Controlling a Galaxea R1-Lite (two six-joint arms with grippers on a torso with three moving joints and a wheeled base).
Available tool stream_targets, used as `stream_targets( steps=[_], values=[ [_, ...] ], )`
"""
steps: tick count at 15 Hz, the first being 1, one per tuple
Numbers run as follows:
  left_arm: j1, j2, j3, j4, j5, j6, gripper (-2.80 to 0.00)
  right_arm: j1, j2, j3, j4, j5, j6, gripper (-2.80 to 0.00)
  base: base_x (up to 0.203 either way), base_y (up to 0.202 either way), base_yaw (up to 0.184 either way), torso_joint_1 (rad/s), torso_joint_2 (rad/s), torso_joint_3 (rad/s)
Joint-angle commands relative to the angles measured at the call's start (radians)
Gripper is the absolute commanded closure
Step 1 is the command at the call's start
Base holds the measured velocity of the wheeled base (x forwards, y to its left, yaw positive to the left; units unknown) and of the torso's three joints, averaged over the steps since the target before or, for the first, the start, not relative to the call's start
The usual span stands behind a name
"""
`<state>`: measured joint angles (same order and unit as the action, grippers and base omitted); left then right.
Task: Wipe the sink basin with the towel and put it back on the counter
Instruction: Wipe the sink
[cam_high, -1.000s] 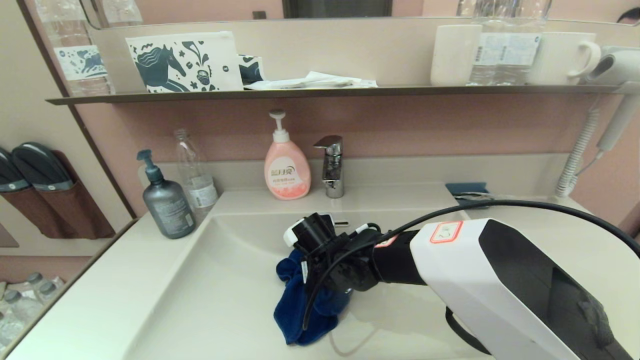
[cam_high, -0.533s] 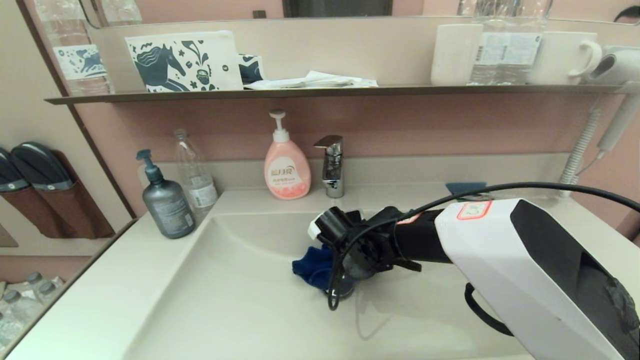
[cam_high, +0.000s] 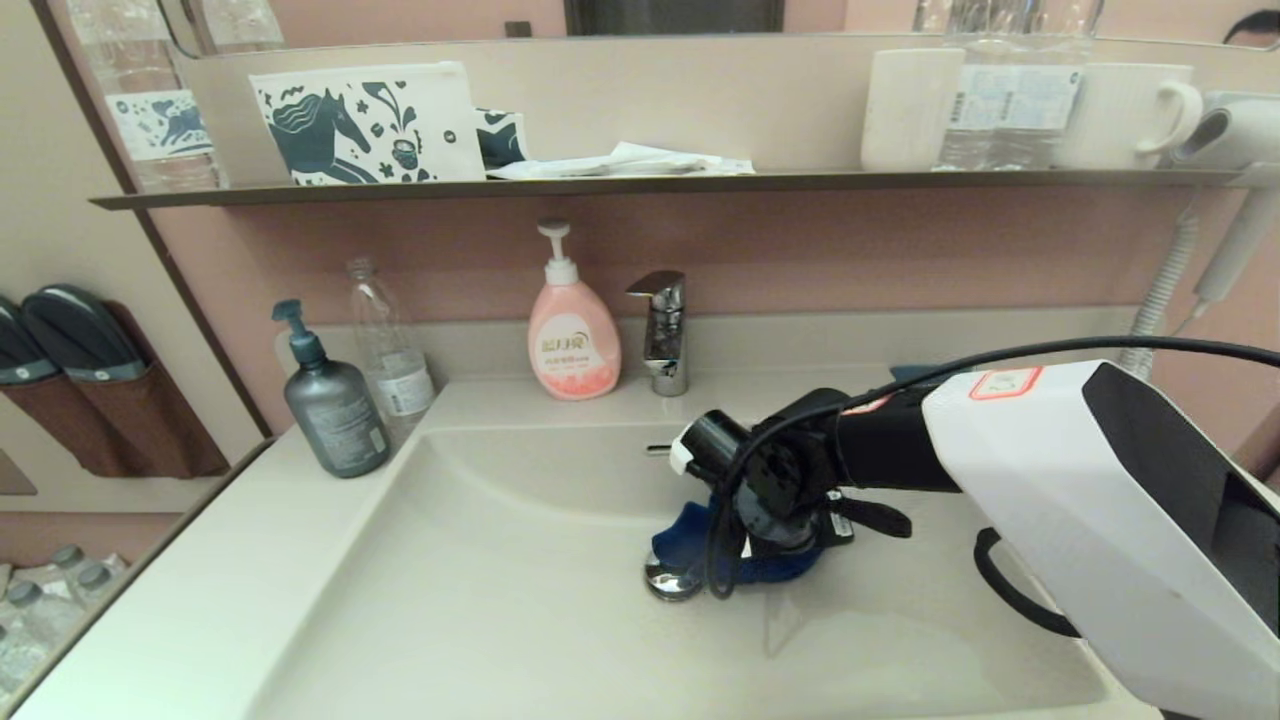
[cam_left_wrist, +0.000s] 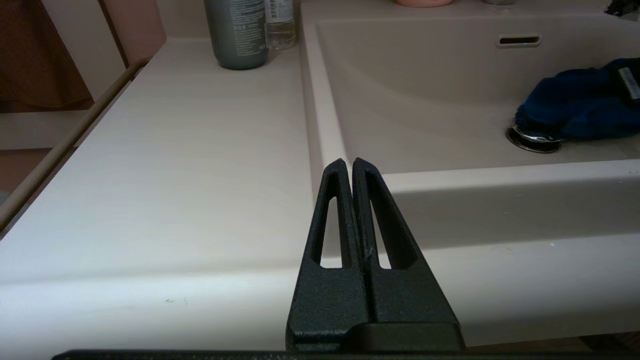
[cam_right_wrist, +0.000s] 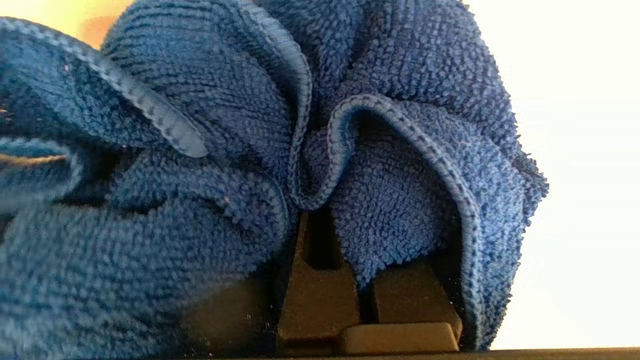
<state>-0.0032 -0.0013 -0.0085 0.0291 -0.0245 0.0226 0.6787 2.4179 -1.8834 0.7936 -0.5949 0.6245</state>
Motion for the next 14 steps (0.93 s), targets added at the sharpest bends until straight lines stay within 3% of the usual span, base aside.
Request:
stream_targets(
  steps=[1,3,7,11,14],
  values=[
    [0.0,0.001,-0.001,0.0,0.0,0.0,0.0,-0.011,-0.026,0.037,0.068,0.019,0.023,0.0,0.0,0.0,0.0,0.0,0.0,0.0],
    [0.0,0.001,-0.001,0.0,0.0,0.0,0.0,-0.007,-0.026,0.067,0.095,0.074,0.034,0.0,0.0,0.0,0.0,0.0,0.0,0.0],
    [0.0,0.001,0.001,0.0,0.0,-0.001,0.0,0.036,0.002,0.081,0.093,0.318,0.091,0.0,0.0,0.0,0.0,0.0,0.0,0.0],
    [0.0,0.001,0.0,0.0,0.0,0.0,0.0,0.109,0.064,0.066,0.054,0.379,0.099,0.0,0.0,0.0,0.0,0.0,0.0,0.0],
    [0.0,0.001,0.0,0.0,0.0,0.0,0.0,0.141,0.08,0.026,-0.068,0.434,0.1,0.0,0.0,0.0,0.0,0.0,0.0,0.0]
  ],
)
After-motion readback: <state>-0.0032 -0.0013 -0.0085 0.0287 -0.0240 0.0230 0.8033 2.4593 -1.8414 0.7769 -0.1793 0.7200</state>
